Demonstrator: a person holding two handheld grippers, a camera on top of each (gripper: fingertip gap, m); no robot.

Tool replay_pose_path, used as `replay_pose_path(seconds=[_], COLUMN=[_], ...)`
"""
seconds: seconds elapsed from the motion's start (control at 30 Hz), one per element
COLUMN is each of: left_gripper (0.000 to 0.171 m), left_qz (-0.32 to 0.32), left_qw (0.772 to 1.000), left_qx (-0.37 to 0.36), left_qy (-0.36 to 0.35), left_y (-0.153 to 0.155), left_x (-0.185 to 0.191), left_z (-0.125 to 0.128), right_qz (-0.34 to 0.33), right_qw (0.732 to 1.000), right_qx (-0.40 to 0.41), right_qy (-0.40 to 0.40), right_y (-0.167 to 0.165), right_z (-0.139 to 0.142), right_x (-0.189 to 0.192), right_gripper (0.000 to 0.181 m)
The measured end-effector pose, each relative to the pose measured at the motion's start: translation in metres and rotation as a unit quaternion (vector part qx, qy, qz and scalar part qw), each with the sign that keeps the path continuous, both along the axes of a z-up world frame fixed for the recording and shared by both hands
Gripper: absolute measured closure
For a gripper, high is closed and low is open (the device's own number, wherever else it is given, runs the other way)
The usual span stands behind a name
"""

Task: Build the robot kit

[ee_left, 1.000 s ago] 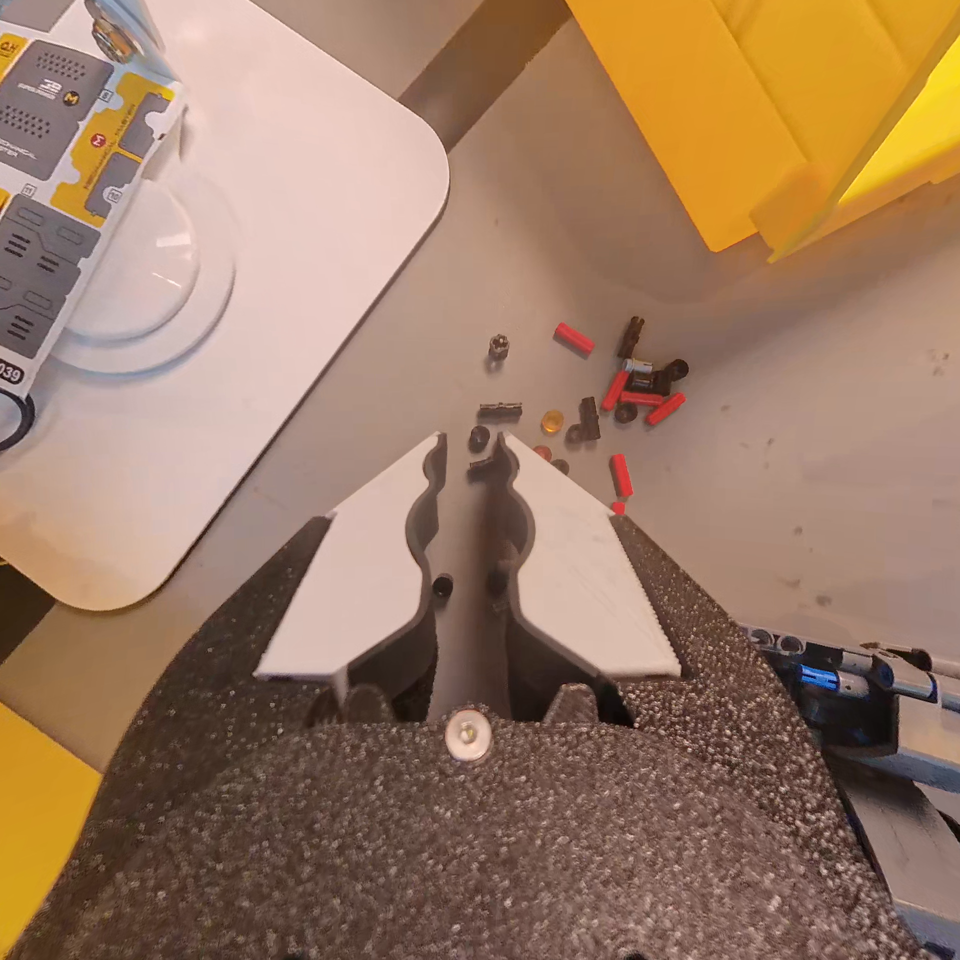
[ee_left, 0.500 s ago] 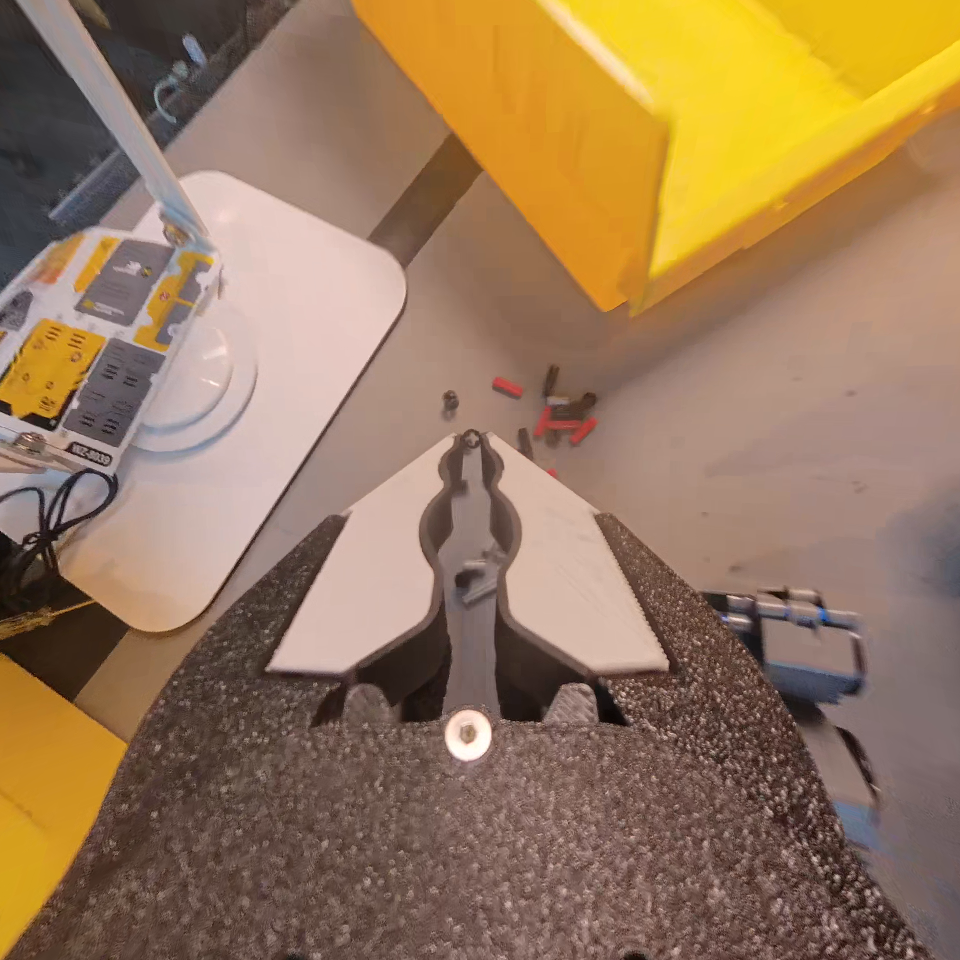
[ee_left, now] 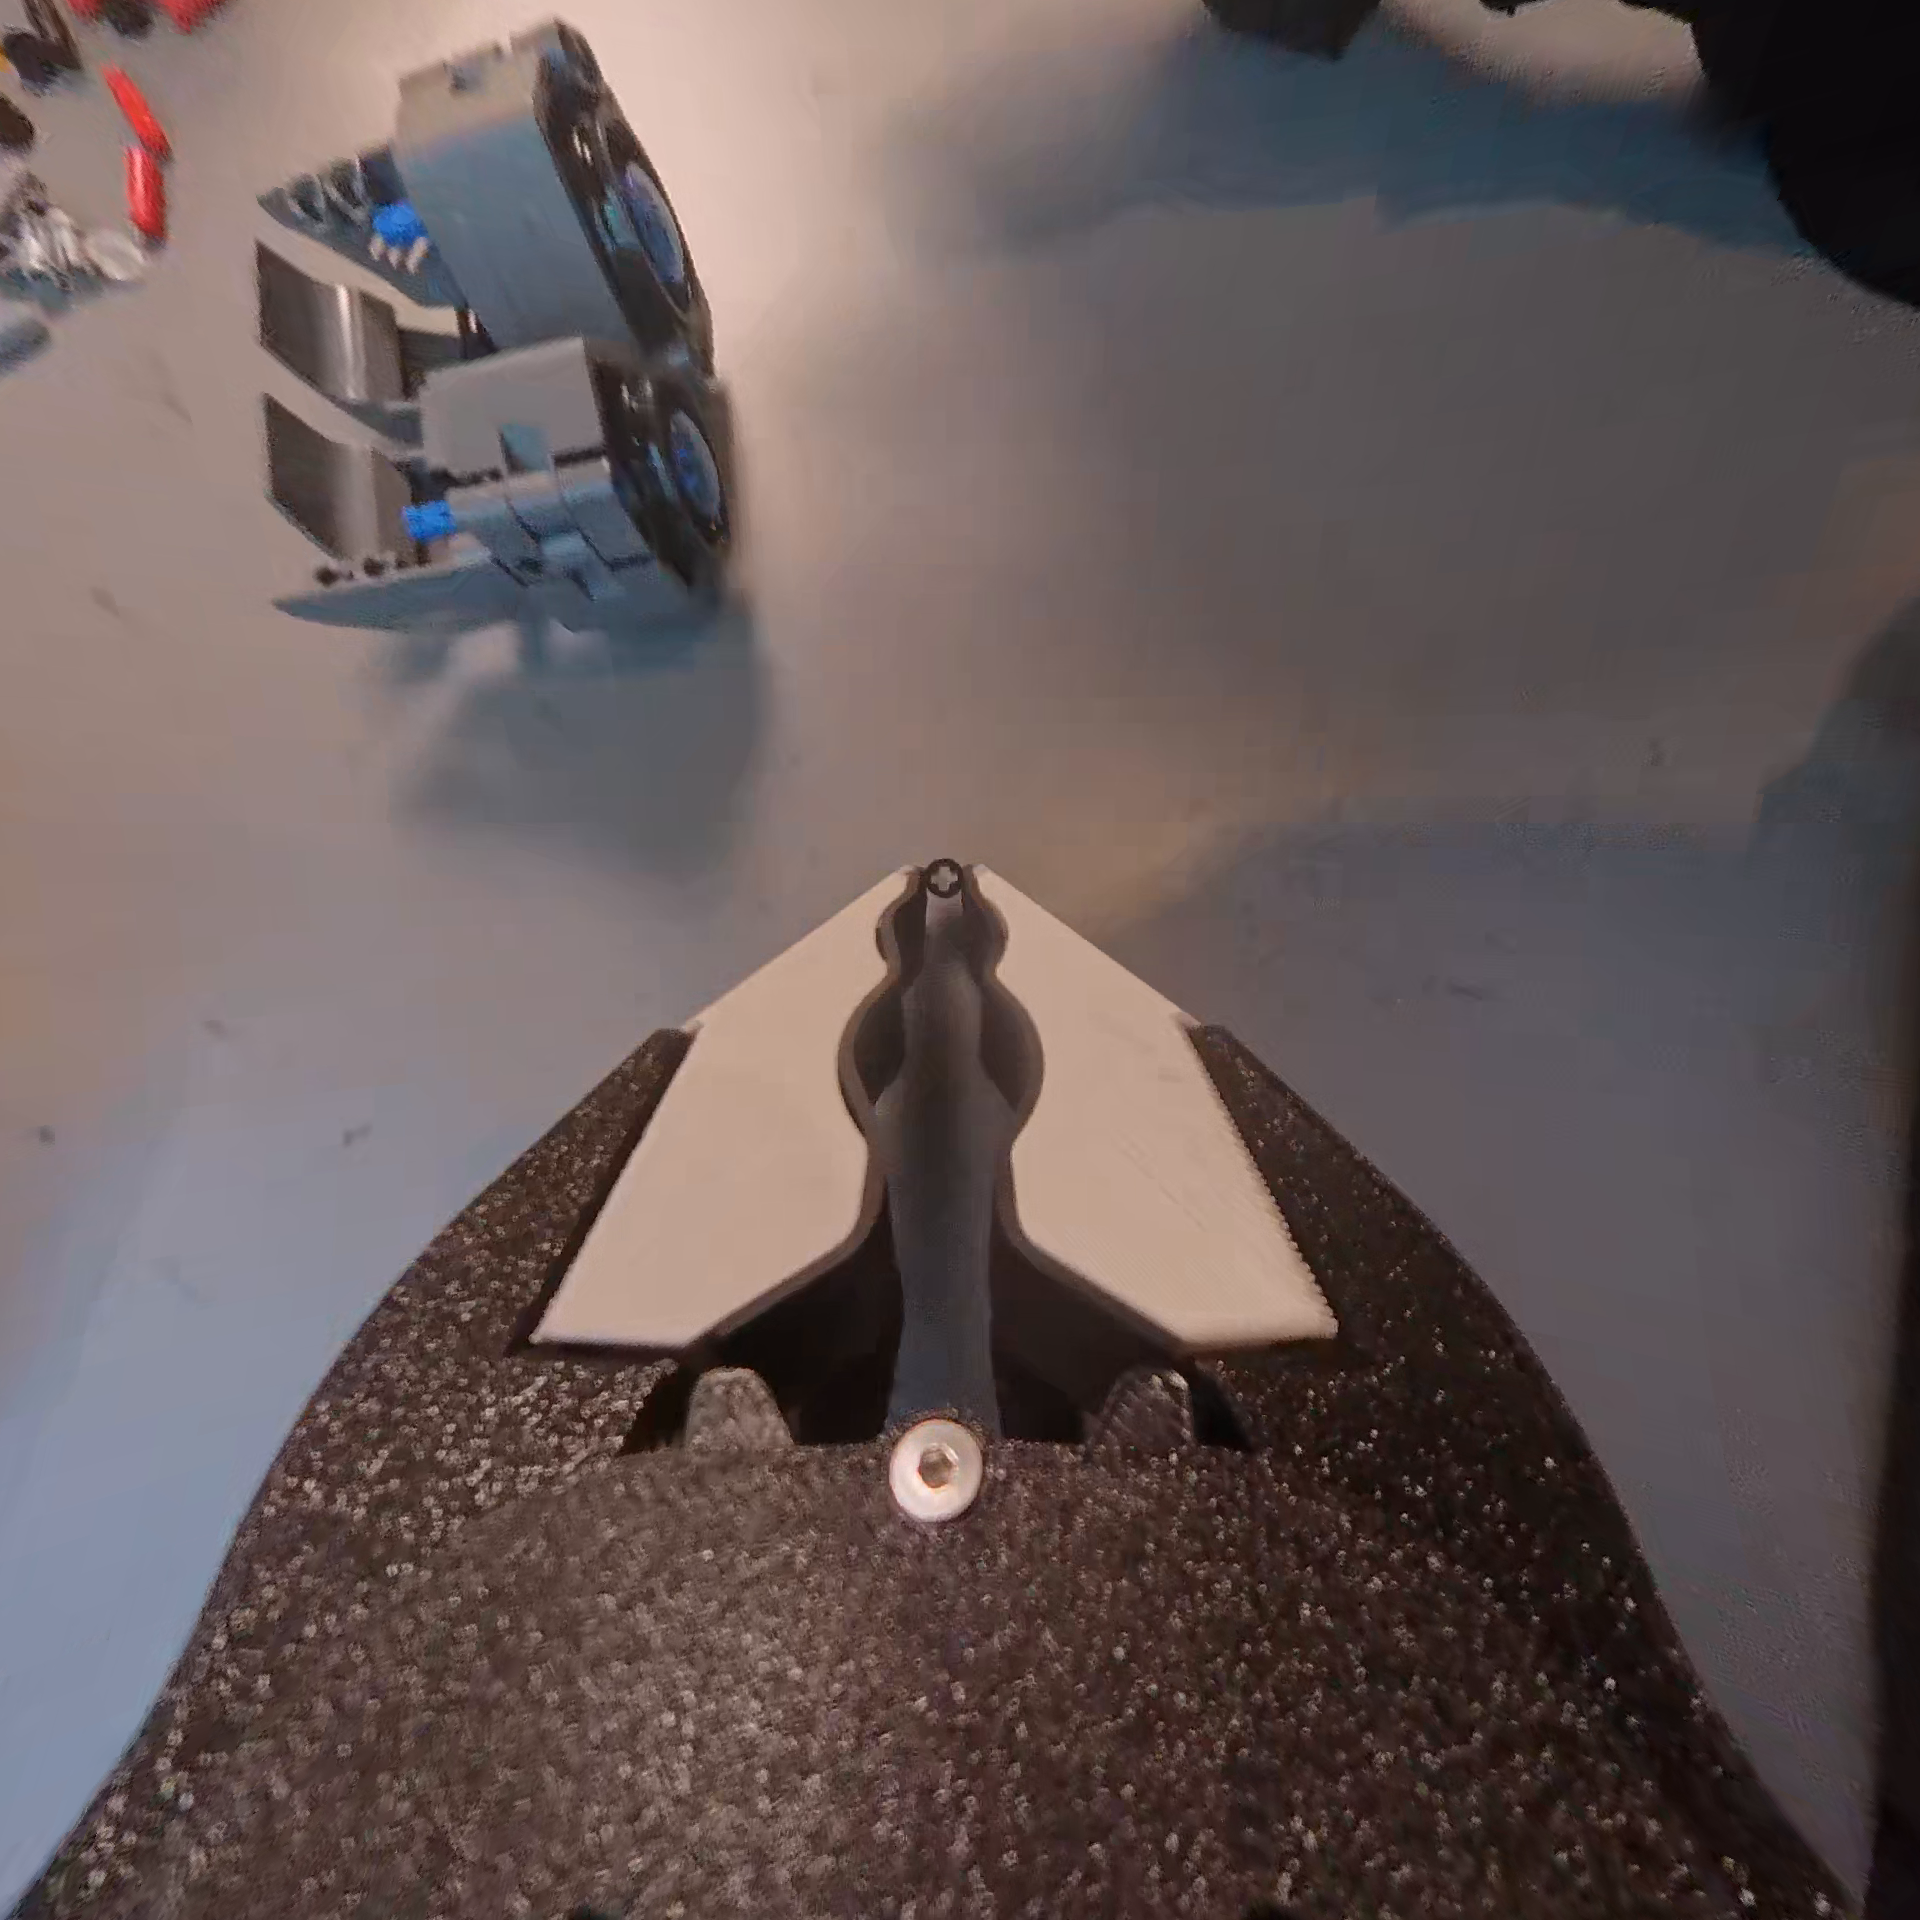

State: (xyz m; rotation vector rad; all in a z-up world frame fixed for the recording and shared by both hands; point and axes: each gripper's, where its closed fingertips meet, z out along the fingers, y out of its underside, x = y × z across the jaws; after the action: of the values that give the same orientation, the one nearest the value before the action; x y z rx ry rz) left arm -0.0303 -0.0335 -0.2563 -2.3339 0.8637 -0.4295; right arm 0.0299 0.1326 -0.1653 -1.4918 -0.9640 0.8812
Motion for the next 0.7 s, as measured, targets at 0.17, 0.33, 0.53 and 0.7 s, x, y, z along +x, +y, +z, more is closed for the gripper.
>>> replay_pose_path(seconds=[0.17,0.33,0.53,0.7], left_gripper=[0.166,0.165,0.165,0.149], left_qz=[0.005,-0.001,0.002,0.003], left_qw=[1.000,0.998,0.998,0.998], left_qx=[0.023,0.046,0.053,0.054], left_qy=[0.017,0.041,0.023,0.012], left_y=[0.003,0.010,0.010,0.010], left_x=[-0.002,-0.005,-0.006,-0.011], left_z=[-0.004,-0.005,-0.005,-0.005], right_qz=[-0.010,-0.020,-0.014,-0.007], right_qw=[1.000,1.000,1.000,1.000], right_qx=[0.012,0.014,0.008,0.008], right_qy=[-0.007,-0.007,-0.010,-0.009], right_y=[0.000,0.002,0.001,0.000], right_z=[0.000,0.000,-0.002,-0.002], right_x=[0.002,0.006,0.004,0.003], right_gripper=[0.143,0.143,0.143,0.144])
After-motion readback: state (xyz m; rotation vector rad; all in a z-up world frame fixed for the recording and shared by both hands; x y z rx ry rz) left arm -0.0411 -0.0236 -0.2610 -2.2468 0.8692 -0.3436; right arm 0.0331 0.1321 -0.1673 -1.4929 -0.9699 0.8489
